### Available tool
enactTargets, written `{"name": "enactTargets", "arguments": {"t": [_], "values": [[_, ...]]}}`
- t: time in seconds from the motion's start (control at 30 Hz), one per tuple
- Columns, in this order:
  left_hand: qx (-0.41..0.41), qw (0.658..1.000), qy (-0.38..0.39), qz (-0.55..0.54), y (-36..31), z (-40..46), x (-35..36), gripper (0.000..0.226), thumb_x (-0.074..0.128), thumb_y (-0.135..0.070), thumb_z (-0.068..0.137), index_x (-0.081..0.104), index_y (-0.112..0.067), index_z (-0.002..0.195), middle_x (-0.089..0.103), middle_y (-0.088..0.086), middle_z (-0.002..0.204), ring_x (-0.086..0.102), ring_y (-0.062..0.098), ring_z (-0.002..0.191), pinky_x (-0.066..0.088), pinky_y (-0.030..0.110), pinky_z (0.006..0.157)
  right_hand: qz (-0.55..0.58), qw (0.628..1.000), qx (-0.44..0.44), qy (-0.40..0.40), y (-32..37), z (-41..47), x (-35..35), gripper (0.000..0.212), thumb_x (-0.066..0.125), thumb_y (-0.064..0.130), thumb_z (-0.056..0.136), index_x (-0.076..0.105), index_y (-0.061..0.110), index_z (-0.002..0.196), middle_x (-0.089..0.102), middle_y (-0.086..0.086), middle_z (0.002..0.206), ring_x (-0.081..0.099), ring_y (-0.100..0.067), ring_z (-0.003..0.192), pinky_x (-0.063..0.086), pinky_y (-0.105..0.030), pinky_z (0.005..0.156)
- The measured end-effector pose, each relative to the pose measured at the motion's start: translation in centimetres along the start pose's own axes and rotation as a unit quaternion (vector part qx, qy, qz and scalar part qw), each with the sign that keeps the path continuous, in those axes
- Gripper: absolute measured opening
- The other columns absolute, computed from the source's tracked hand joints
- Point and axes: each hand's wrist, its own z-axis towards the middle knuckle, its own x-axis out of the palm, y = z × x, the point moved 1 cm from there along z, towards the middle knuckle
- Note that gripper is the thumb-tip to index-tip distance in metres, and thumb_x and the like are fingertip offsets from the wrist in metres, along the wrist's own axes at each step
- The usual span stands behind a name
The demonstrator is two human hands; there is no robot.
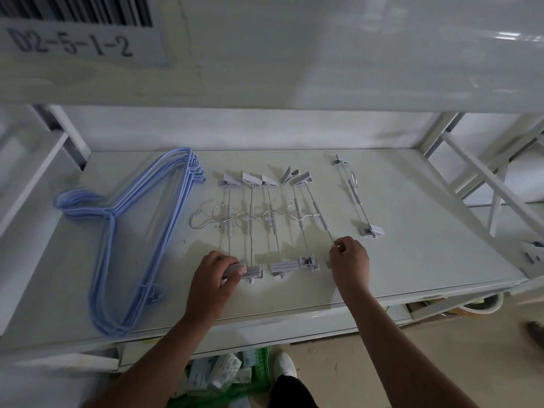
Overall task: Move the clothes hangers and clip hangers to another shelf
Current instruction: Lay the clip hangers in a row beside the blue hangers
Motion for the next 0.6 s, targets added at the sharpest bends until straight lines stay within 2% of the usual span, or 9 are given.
{"name": "enactTargets", "arguments": {"t": [0.07,0.23,0.4,0.5,0.6], "values": [[-0.001,1.0,-0.001,0.003,0.0,0.0,0.0,0.027,0.055,-0.045,0.082,0.067,-0.022,0.089,0.053,-0.013,0.089,0.053,0.007,0.088,0.046,0.025,0.075,-0.007,1.0,-0.012,0.01,0.0,-0.2,0.1,0.01,0.054,0.009,0.088,0.063,0.011,0.091,0.053,0.001,0.084,0.048,-0.022,0.089,0.033,-0.027,0.07],[0.0,1.0,0.001,0.002,-0.1,0.0,0.0,0.022,0.056,-0.043,0.084,0.066,-0.023,0.088,0.052,-0.015,0.089,0.053,0.005,0.089,0.047,0.025,0.075,-0.01,0.999,-0.022,0.028,-0.6,-0.7,0.5,0.007,0.057,0.014,0.086,0.061,0.01,0.09,0.057,-0.001,0.082,0.049,-0.026,0.089,0.033,-0.03,0.071],[-0.002,1.0,0.001,0.004,-0.2,-0.1,0.0,0.023,0.056,-0.044,0.084,0.066,-0.024,0.089,0.052,-0.015,0.089,0.053,0.004,0.089,0.044,0.02,0.073,-0.033,0.999,-0.02,0.033,-0.8,-0.9,0.5,0.014,0.059,0.02,0.087,0.062,0.013,0.099,0.055,0.003,0.088,0.043,-0.02,0.09,0.037,-0.035,0.08],[-0.001,1.0,0.002,0.004,-0.4,0.0,-0.1,0.023,0.055,-0.044,0.084,0.066,-0.024,0.089,0.052,-0.016,0.089,0.053,0.004,0.089,0.043,0.016,0.073,-0.008,0.999,-0.018,0.027,-1.0,-0.7,0.3,0.019,0.061,0.022,0.088,0.062,0.011,0.104,0.057,0.001,0.09,0.044,-0.02,0.093,0.04,-0.036,0.083],[0.002,1.0,0.001,0.001,-0.4,0.0,-0.1,0.024,0.055,-0.044,0.083,0.066,-0.023,0.089,0.052,-0.015,0.089,0.053,0.005,0.089,0.044,0.017,0.072,0.023,0.999,-0.02,0.028,-1.0,-0.6,-0.2,0.018,0.061,0.024,0.09,0.063,0.012,0.103,0.058,0.001,0.092,0.047,-0.02,0.094,0.039,-0.032,0.081]]}}
